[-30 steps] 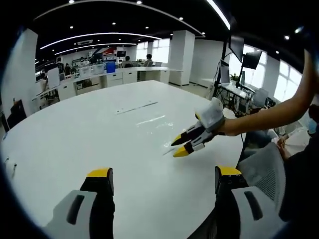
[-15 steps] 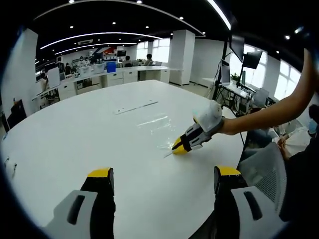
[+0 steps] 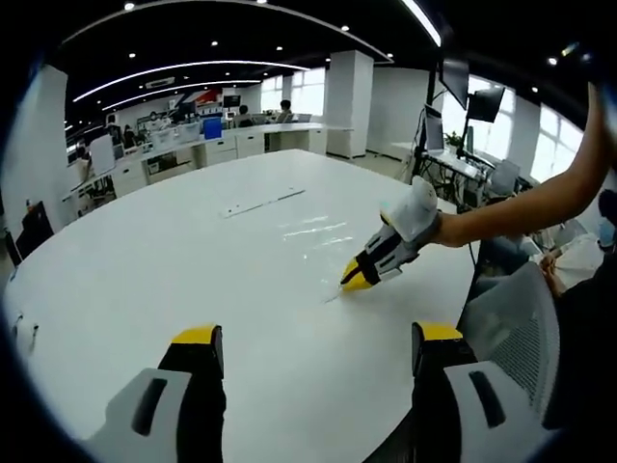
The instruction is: Open the resealable bag by pulling the two sides of the seal apart until the entire bag opening is separated and visibly accessible.
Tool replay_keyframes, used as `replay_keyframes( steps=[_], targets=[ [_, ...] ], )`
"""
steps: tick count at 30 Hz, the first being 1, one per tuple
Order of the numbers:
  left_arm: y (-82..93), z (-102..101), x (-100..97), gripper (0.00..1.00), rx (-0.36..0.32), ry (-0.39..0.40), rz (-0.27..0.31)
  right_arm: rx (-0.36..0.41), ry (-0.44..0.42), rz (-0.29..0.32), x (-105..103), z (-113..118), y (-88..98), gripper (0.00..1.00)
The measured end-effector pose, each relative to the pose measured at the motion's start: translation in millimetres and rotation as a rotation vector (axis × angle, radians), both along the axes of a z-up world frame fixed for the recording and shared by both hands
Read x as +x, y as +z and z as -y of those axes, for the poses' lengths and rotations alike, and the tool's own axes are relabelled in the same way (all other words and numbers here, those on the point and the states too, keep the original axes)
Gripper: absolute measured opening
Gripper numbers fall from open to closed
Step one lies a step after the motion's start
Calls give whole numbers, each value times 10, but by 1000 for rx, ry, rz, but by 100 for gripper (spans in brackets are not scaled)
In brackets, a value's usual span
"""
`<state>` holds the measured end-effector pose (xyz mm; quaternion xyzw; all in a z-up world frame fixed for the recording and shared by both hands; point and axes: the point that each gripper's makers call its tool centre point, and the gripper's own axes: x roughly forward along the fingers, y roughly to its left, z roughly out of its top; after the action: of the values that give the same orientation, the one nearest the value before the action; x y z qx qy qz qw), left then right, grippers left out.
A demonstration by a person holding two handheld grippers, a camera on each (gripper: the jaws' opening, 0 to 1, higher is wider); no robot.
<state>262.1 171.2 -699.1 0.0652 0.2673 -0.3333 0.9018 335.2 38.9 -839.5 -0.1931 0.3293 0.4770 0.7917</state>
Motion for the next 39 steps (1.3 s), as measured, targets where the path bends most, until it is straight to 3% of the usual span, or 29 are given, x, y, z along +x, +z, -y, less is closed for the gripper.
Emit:
replay_keyframes(
  steps=[2, 6, 7, 8, 11, 16, 18, 23, 32, 39],
  targets=[
    [30, 15, -4, 76, -6, -2, 11, 19, 2, -10, -42, -18, 40, 1],
    [72, 40, -2, 75, -13, -9, 32, -24, 63, 0, -181, -26, 77, 1],
    [87, 55, -10, 75, -16, -16, 40, -32, 85, 38, -188, -37, 120, 1],
    [97, 69, -21, 75, -18, -24, 45, -31, 90, 37, -222, -46, 141, 1],
    [98, 115, -81, 72, 11, -59, 61, -23, 114, 36, -326, -85, 219, 1],
    [-14, 180, -219, 70, 71, -98, 46, -27, 157, 20, -573, -130, 280, 1],
    [-65, 170, -277, 70, 124, -124, 40, -28, 175, 27, -666, -144, 284, 1],
    [-110, 217, -374, 68, 112, -122, 31, -39, 190, 18, -880, -149, 266, 1],
    [-272, 258, -510, 64, 218, -180, 46, -41, 246, 16, -1185, -217, 383, 1],
    [-301, 388, -656, 59, 217, -242, 48, -51, 297, -1, -1411, -269, 392, 0]
  ],
)
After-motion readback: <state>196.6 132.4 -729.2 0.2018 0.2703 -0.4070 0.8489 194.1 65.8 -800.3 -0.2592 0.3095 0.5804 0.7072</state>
